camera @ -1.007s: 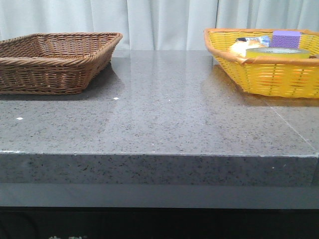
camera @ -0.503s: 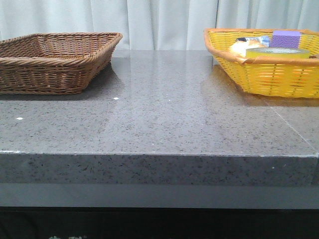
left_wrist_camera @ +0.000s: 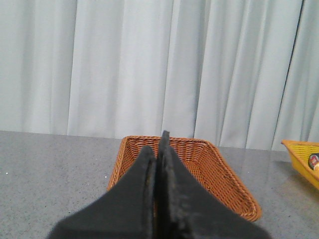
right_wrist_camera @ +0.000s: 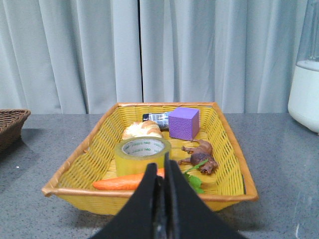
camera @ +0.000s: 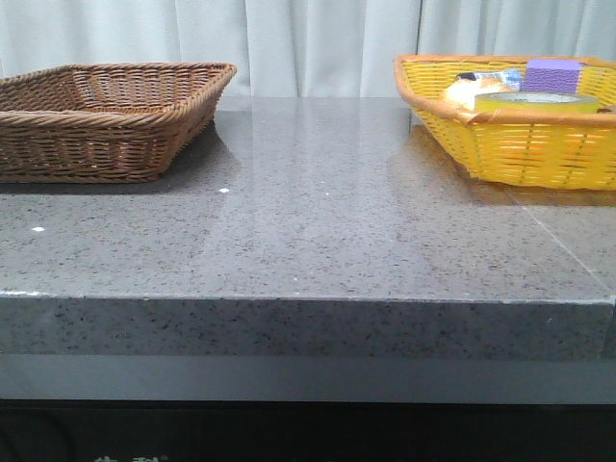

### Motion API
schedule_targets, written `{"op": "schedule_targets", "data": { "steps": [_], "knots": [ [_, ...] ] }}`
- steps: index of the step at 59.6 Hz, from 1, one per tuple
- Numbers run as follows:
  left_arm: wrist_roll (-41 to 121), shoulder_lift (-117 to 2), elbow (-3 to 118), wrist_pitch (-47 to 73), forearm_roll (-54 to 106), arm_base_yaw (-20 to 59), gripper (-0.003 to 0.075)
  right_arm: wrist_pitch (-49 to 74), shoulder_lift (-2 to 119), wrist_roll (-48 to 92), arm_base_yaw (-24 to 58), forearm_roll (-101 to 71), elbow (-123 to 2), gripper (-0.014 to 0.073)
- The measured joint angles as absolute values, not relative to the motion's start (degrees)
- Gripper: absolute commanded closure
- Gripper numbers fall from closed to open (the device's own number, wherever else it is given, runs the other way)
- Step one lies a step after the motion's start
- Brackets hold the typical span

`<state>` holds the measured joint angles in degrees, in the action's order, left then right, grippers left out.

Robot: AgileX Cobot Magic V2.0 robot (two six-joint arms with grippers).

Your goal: Transfer tape with both arms

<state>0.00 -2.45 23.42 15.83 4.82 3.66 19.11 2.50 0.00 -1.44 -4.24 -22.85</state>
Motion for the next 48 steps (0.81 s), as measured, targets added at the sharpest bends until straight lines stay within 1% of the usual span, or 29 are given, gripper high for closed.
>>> {"op": "schedule_targets", "data": {
  "steps": [8,19,30,48],
  "knots": [
    [0.00,-9.92,33.47,23.32,4.82,3.66,0.0740,26.39,10.16,0.00,-1.44,-4.13,-32.52,0.0662],
    [0.00,-19.87,41.91,31.06,4.82,3.66,0.0740,33.12,19.40,0.00,-1.44,-4.13,-40.29,0.0662],
    [0.00,-26.61,42.73,32.93,4.82,3.66,0.0740,35.05,26.02,0.00,-1.44,-4.13,-41.05,0.0662],
    [0.00,-32.89,42.63,33.88,4.82,3.66,0.0740,36.00,32.85,0.00,-1.44,-4.13,-40.59,0.0662]
  ]
}}
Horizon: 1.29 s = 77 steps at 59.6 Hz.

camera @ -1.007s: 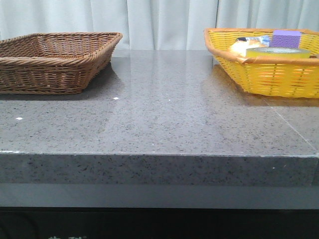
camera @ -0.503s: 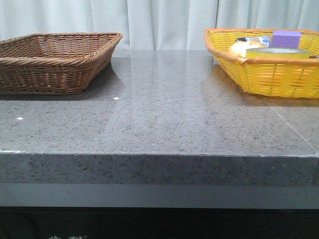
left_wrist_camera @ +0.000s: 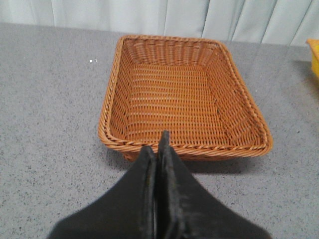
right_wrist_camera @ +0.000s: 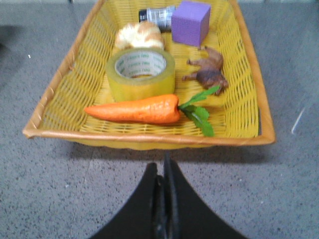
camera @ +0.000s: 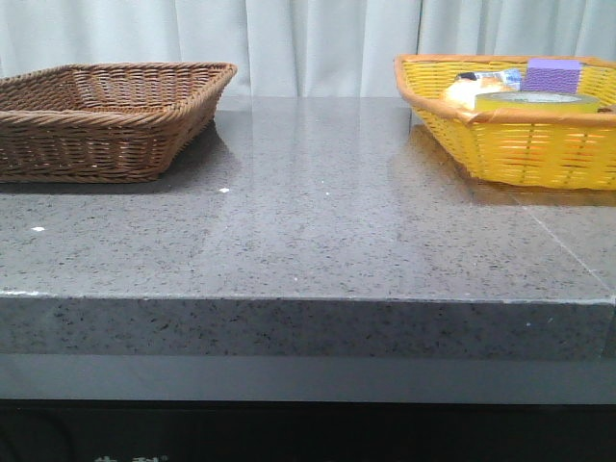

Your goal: Transfer tape with both arms

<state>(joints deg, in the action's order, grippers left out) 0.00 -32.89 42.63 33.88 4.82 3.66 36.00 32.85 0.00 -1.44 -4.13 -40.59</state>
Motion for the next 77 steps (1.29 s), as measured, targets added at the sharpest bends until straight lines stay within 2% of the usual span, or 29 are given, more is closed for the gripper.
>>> {"op": "schedule_targets", "data": {
  "steps": [8,12,16,17,22,27,30,42,52,65,77],
  "knots": [
    [0.00,-34.91,42.63,33.93,4.82,3.66,0.0732,36.22,34.65,0.00,-1.44,-3.02,-40.59,0.0653],
    [0.00,-35.67,42.63,33.93,4.82,3.66,0.0678,36.22,35.42,0.00,-1.44,-2.62,-40.59,0.0610],
    [0.00,-36.18,42.63,33.93,4.82,3.66,0.0555,36.22,36.13,0.00,-1.44,-2.51,-40.59,0.0502],
    [0.00,-36.27,42.63,33.93,4.82,3.66,0.0490,36.22,36.38,0.00,-1.44,-2.43,-40.59,0.0445],
    [0.00,-36.41,42.63,33.93,4.82,3.66,0.0269,36.22,36.90,0.00,-1.44,-2.43,-40.59,0.0230],
    [0.00,-36.41,42.63,33.93,4.82,3.66,0.0160,36.22,37.40,0.00,-1.44,-2.38,-40.59,0.0083],
    [0.00,-36.41,42.63,33.93,4.82,3.66,0.0153,36.22,37.65,0.00,-1.44,-2.38,-40.59,0.0061],
    [0.00,-37.86,43.00,34.06,4.82,6.04,0.0155,36.72,40.52,0.00,-1.44,-2.29,-42.27,0.0113],
    [1.84,-40.67,47.06,35.92,4.82,14.77,0.0155,39.66,46.88,0.00,-1.44,-2.29,-50.31,0.0127],
    [4.14,-43.13,49.07,36.08,4.82,27.46,0.0155,46.83,61.05,0.00,-1.44,-3.57,-63.92,0.0127],
    [4.28,-44.59,49.07,36.08,4.82,34.43,0.0155,51.89,74.27,0.00,-1.44,-3.81,-75.72,0.0127]
  ]
}}
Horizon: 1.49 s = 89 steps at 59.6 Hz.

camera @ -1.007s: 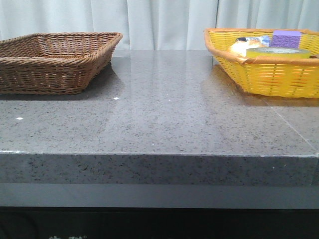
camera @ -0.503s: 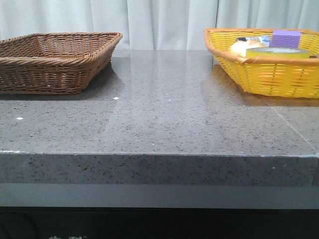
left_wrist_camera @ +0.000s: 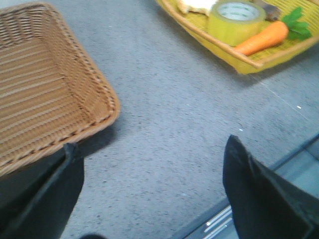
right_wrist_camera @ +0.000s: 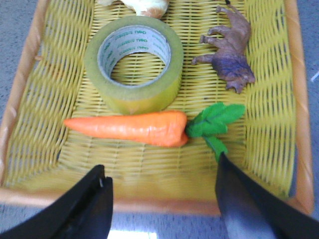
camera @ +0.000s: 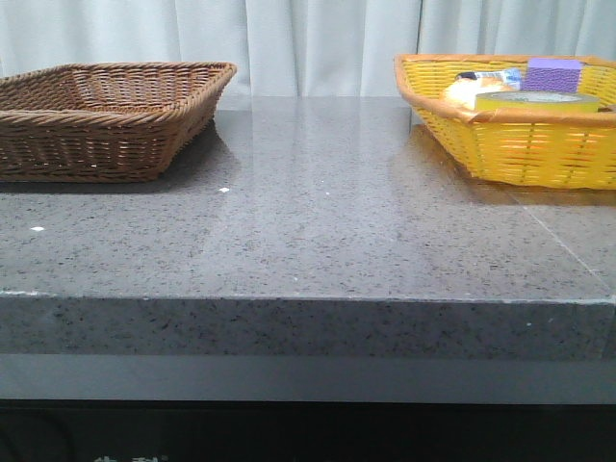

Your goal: Transfer tape with both arms

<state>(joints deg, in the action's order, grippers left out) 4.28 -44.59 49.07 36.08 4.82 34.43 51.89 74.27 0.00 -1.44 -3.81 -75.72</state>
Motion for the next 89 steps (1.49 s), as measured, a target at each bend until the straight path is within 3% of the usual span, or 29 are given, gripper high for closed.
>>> {"op": "schedule_targets", "data": {
  "steps": [35,70,75,84,89],
  "knots": [
    [4.30,-44.59,49.07,36.18,4.82,35.99,0.0155,62.14,108.14,0.00,-1.44,-3.94,-105.71,0.0127],
    [4.30,-44.59,49.07,36.49,4.82,35.99,0.0155,63.51,119.75,2.50,-1.44,-3.94,-115.20,0.0131],
    [4.30,-44.59,49.07,36.49,4.82,35.99,0.0155,64.29,120.39,2.85,-1.44,-3.94,-115.46,0.0197],
    [4.30,-44.59,49.07,36.49,4.82,35.99,0.0155,64.56,120.83,2.99,-1.44,-3.94,-115.46,0.0419],
    [4.30,-44.59,49.07,36.49,4.82,35.99,0.0155,65.25,120.83,3.44,-1.44,-3.80,-115.49,0.0449]
  ]
}}
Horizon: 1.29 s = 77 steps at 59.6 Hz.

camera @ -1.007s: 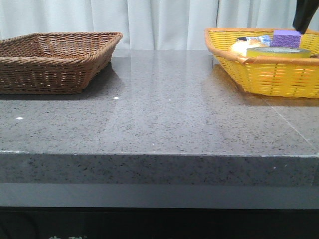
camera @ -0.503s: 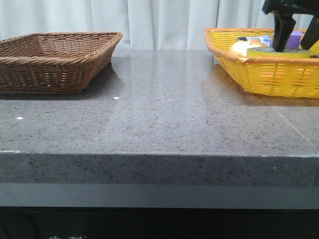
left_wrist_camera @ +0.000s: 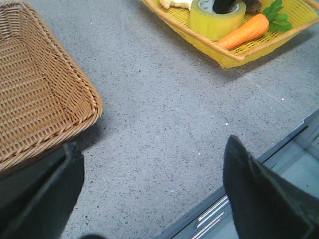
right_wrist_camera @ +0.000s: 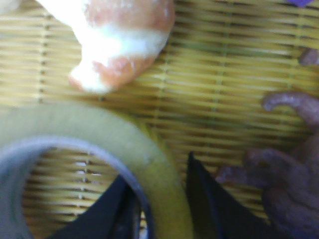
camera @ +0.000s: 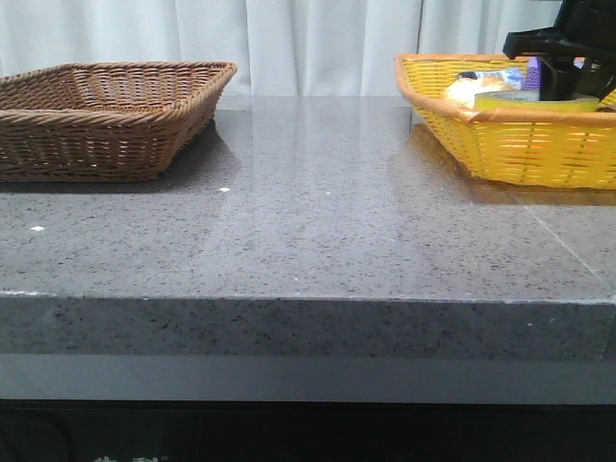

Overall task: Transfer tape with both arms
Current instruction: 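Reach the right gripper into the yellow basket and grasp the tape roll, then lift the tape roll out and set it on the table center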

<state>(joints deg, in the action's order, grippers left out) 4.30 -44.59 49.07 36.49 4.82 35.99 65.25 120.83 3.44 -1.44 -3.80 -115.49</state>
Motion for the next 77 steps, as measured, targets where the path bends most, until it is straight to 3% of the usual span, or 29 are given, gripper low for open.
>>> {"op": "schedule_targets", "data": {
  "steps": [17,35,63,77],
  "knots": [
    [4.30,-44.59,49.07,36.49,4.82,35.99,0.0155,65.69,118.37,3.44,-1.44,-3.80,-115.49,0.0449],
    [4.30,-44.59,49.07,36.49,4.82,35.99,0.0155,66.82,107.51,4.47,-0.43,-7.01,-115.49,0.0449],
    [4.30,-44.59,49.07,36.50,4.82,35.99,0.0155,67.06,103.02,9.09,21.34,-8.94,-115.49,0.0449],
    [4.30,-44.59,49.07,36.50,4.82,35.99,0.0155,67.06,107.13,9.39,26.79,-7.81,-115.49,0.0449]
  ]
}}
